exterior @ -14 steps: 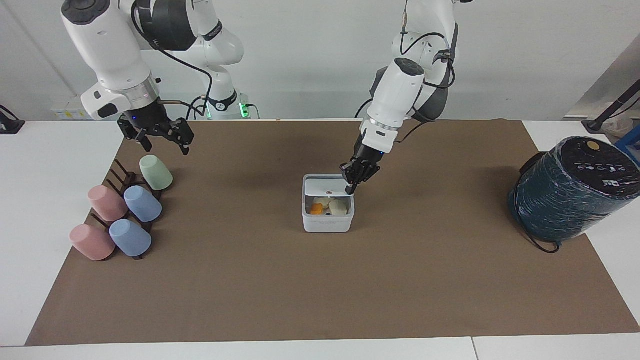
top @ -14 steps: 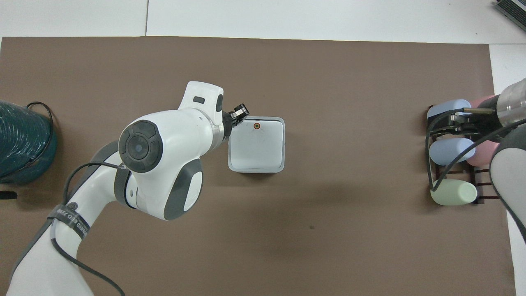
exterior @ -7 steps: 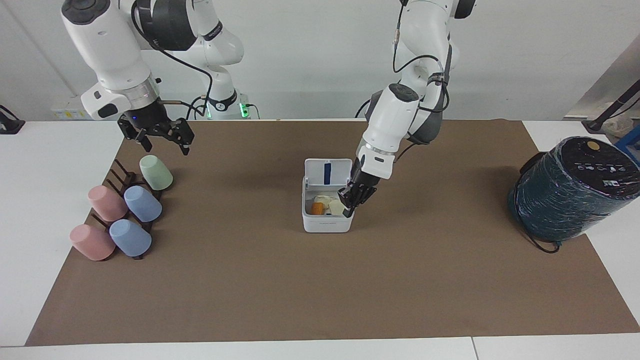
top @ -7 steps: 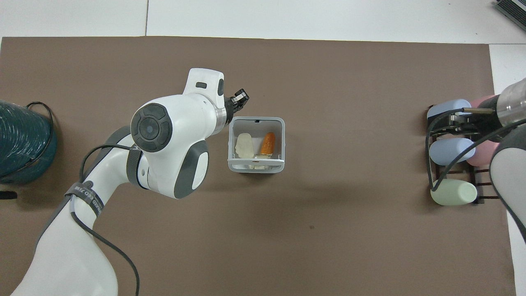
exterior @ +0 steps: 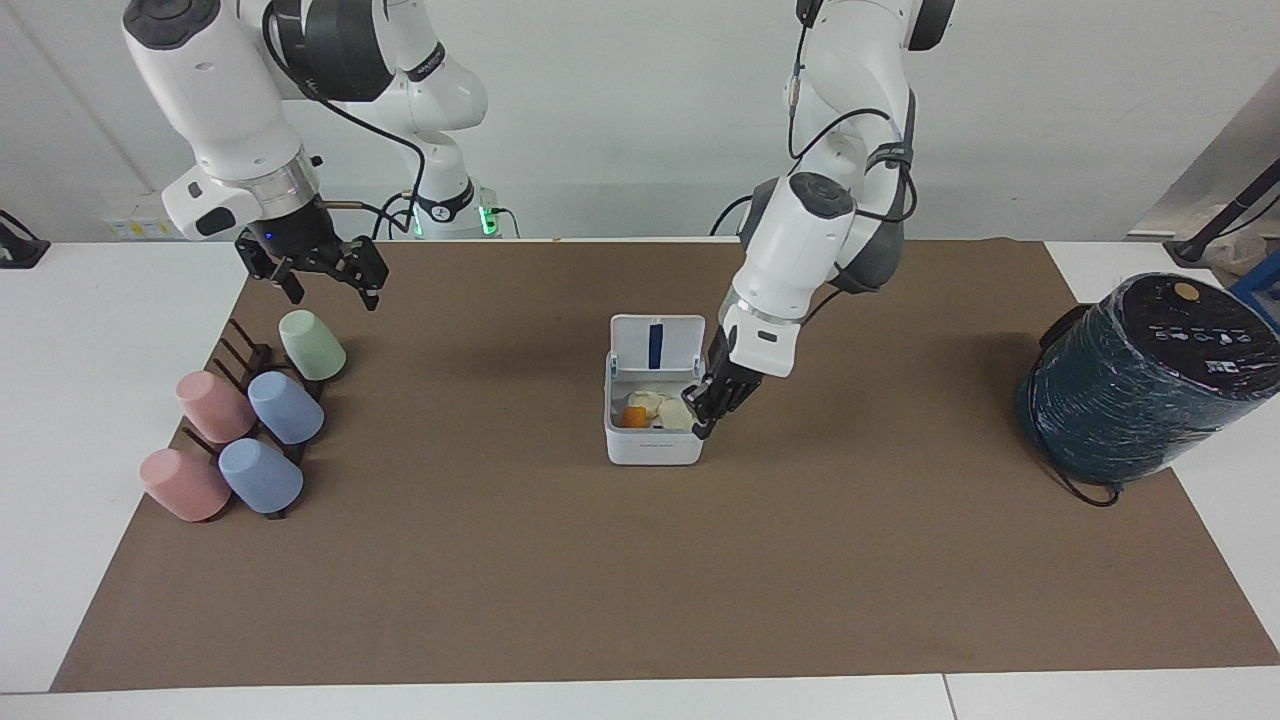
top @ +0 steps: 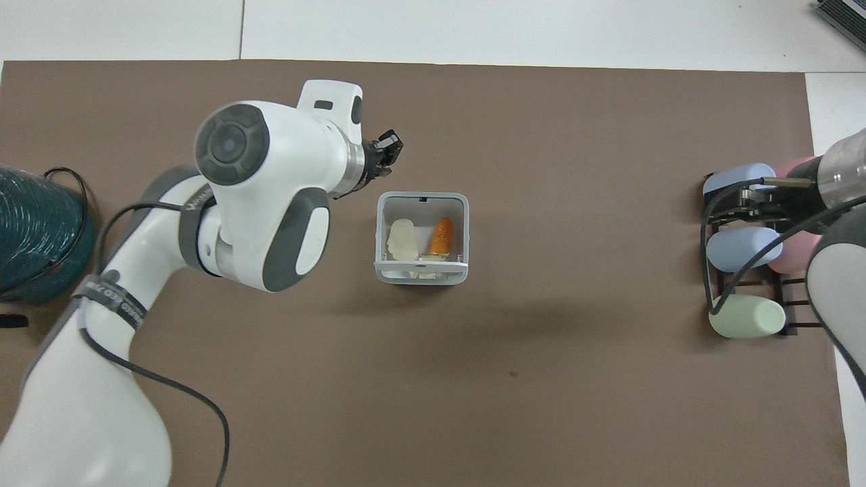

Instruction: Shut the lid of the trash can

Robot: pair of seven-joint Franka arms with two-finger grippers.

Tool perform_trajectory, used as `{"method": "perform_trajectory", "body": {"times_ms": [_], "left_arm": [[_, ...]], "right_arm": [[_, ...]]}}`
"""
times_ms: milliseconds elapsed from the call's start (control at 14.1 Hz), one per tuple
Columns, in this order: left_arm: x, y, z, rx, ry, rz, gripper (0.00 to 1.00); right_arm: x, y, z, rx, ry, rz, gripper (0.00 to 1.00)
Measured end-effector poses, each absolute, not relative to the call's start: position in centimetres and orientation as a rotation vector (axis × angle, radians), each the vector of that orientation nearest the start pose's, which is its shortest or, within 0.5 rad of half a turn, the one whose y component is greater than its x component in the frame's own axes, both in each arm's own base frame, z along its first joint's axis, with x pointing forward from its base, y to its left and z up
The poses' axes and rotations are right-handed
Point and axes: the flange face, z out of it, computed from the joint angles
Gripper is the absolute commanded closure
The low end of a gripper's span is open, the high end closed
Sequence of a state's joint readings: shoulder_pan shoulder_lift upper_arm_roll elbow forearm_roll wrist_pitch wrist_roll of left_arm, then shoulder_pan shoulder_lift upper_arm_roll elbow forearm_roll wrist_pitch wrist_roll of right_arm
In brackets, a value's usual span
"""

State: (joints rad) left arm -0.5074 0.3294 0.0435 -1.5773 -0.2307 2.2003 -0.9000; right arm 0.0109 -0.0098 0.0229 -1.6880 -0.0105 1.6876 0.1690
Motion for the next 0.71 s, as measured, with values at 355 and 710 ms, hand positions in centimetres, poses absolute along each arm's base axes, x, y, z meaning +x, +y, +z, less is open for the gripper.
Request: {"method": "perform_trajectory", "body": {"times_ms": [355, 710], "left_arm": [[56.4, -29.4, 57.3, -3.311, -0.843, 0.019, 1.0], [49.3, -36.8, 56.8, -3.272, -0.791, 0.166, 1.0]], "right_arm": [[55.9, 1.8, 58.4, -3.144, 0.211, -0.016, 0.0], [55.9, 1.8, 58.4, -3.144, 0.211, -0.016, 0.0]]}}
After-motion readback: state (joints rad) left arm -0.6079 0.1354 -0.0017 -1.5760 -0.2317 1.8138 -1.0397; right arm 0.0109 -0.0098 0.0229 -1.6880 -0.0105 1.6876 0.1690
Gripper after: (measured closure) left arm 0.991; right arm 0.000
